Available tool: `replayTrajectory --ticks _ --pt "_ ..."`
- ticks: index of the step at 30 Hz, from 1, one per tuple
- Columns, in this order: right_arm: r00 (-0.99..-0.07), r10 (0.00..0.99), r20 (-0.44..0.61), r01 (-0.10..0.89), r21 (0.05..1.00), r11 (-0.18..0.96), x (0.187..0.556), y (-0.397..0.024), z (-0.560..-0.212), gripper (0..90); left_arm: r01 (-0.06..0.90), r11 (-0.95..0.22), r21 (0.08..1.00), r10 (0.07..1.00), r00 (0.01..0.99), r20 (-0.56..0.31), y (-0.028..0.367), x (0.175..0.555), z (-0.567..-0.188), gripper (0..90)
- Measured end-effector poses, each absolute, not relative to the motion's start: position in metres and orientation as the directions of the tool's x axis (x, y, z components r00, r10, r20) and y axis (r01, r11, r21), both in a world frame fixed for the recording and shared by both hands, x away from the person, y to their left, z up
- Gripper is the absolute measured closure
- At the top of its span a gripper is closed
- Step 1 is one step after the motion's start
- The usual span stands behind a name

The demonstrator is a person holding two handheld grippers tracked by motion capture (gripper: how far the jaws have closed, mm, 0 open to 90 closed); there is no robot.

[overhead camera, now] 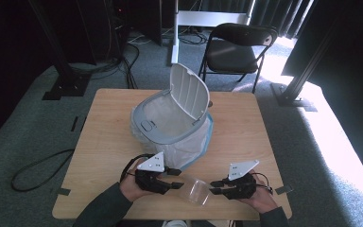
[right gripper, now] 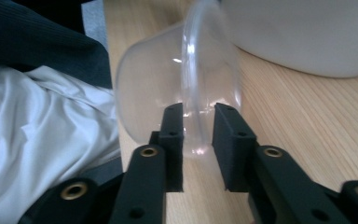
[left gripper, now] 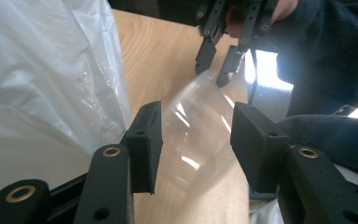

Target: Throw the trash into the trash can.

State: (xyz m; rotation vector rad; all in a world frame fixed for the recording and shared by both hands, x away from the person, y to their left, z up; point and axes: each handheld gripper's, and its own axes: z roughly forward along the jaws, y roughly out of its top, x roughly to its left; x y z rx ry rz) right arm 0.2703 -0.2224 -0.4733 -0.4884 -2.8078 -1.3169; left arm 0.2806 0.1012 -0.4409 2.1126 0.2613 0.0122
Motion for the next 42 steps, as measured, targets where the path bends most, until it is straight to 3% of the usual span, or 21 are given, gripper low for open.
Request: replayTrajectory --ticks 8,20,23,28,30,32,42 --pt "-0.931 0.340 0.133 0.324 0.729 0.603 0.274 -0.229 -0.486 65.1 0.185 -0.544 0.819 0.232 0.971 -0.065 0.102 0.284 -0.450 53.5" --pt "-0.864 0.487 0.126 0.421 0.712 0.562 0.290 -0.233 -0.493 69.5 0.172 -0.612 0.772 0.254 0.967 -0.014 0.094 0.287 -0.465 53.5" --pt "-0.868 0.474 0.149 0.427 0.713 0.557 0.291 -0.232 -0.495 69.8 0.174 -0.620 0.765 0.247 0.969 -0.020 0.089 0.286 -0.469 53.6" --pt "-0.873 0.463 0.154 0.424 0.711 0.562 0.289 -0.227 -0.496 69.3 0.152 -0.656 0.739 0.208 0.978 -0.017 0.080 0.281 -0.477 62.9" --pt "-0.868 0.472 0.152 0.427 0.713 0.556 0.290 -0.228 -0.495 69.7 0.150 -0.658 0.738 0.200 0.980 -0.020 0.080 0.280 -0.477 74.1" --pt "-0.868 0.470 0.162 0.429 0.721 0.544 0.291 -0.231 -0.495 69.9 0.139 -0.671 0.728 0.195 0.981 -0.008 0.081 0.280 -0.475 79.0" --pt "-0.867 0.469 0.167 0.431 0.722 0.541 0.290 -0.232 -0.495 68.5 0.117 -0.670 0.733 0.167 0.986 -0.005 0.084 0.279 -0.466 83.9"
